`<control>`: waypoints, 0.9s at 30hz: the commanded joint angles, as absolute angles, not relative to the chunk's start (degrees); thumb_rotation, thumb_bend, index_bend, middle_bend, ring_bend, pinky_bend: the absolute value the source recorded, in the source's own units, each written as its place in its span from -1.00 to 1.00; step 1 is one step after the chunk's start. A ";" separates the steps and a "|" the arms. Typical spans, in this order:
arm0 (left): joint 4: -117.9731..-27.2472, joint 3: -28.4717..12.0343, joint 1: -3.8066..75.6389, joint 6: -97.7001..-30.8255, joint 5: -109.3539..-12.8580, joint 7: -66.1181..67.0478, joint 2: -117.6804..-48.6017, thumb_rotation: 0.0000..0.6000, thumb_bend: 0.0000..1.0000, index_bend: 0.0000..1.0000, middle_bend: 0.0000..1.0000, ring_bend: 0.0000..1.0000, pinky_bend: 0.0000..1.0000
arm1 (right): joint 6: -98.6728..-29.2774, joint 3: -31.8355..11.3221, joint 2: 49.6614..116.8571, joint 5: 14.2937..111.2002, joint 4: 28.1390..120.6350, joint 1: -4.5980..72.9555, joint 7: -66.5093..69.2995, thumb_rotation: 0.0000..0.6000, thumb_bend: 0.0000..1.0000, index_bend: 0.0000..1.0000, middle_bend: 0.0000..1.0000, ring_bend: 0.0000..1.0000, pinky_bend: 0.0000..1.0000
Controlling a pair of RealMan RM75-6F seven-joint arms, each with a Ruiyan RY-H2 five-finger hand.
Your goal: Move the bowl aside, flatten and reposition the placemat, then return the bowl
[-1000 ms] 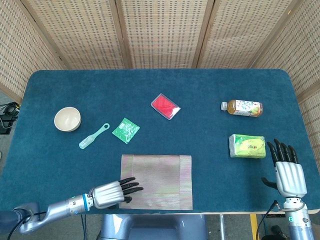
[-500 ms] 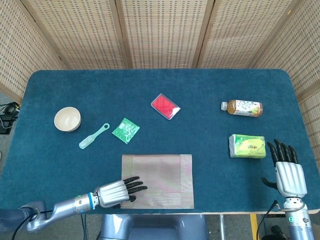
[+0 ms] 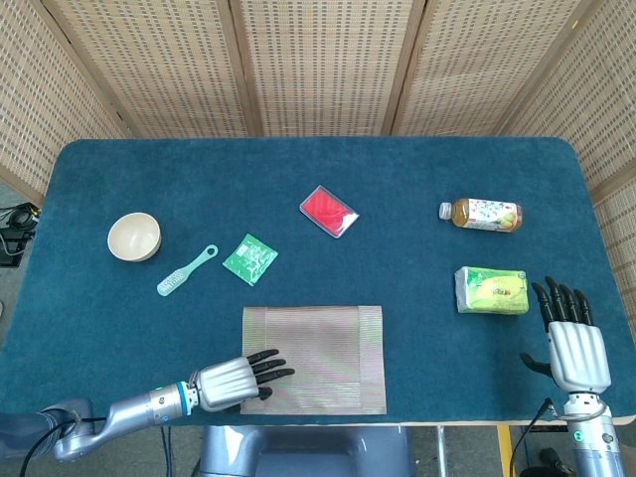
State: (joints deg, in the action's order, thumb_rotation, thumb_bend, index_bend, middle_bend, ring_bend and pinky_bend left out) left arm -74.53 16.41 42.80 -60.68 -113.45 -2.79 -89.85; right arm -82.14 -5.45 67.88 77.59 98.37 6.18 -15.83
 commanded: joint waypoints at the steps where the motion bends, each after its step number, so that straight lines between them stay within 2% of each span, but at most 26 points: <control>1: -74.90 16.14 42.99 -60.37 -113.08 -2.42 -89.85 1.00 -0.48 -0.14 -1.00 -1.00 -1.00 | -82.11 -5.44 67.86 77.57 98.43 6.18 -15.80 1.00 -1.00 -1.00 -1.00 -1.00 -1.00; 5: -75.38 15.94 43.21 -59.99 -112.71 -1.77 -89.84 1.00 -0.40 -0.14 -1.00 -1.00 -1.00 | -82.18 -5.40 67.81 77.64 98.48 6.14 -15.77 1.00 -1.00 -1.00 -1.00 -1.00 -1.00; 16: -75.43 16.20 43.12 -59.76 -112.24 -1.02 -90.32 1.00 -0.39 -0.14 -1.00 -1.00 -1.00 | -82.16 -5.33 67.74 77.79 98.49 6.15 -15.67 1.00 -1.00 -1.00 -1.00 -1.00 -1.00; 20: -75.23 16.28 43.21 -59.47 -111.94 -1.26 -90.55 1.00 -0.26 -0.13 -1.00 -1.00 -1.00 | -82.08 -5.25 67.66 77.81 98.55 6.15 -15.59 1.00 -1.00 -1.00 -1.00 -1.00 -1.00; 27: -74.68 16.47 43.14 -59.55 -111.72 -1.53 -91.03 1.00 -0.22 -0.13 -1.00 -1.00 -1.00 | -81.90 -5.22 67.60 77.71 98.57 6.19 -15.55 1.00 -1.00 -1.00 -1.00 -1.00 -1.00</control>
State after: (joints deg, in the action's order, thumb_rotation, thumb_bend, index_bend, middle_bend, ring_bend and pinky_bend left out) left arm -74.71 16.47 43.15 -59.52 -111.74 -1.51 -91.00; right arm -81.89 -5.22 67.60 77.71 98.57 6.19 -15.55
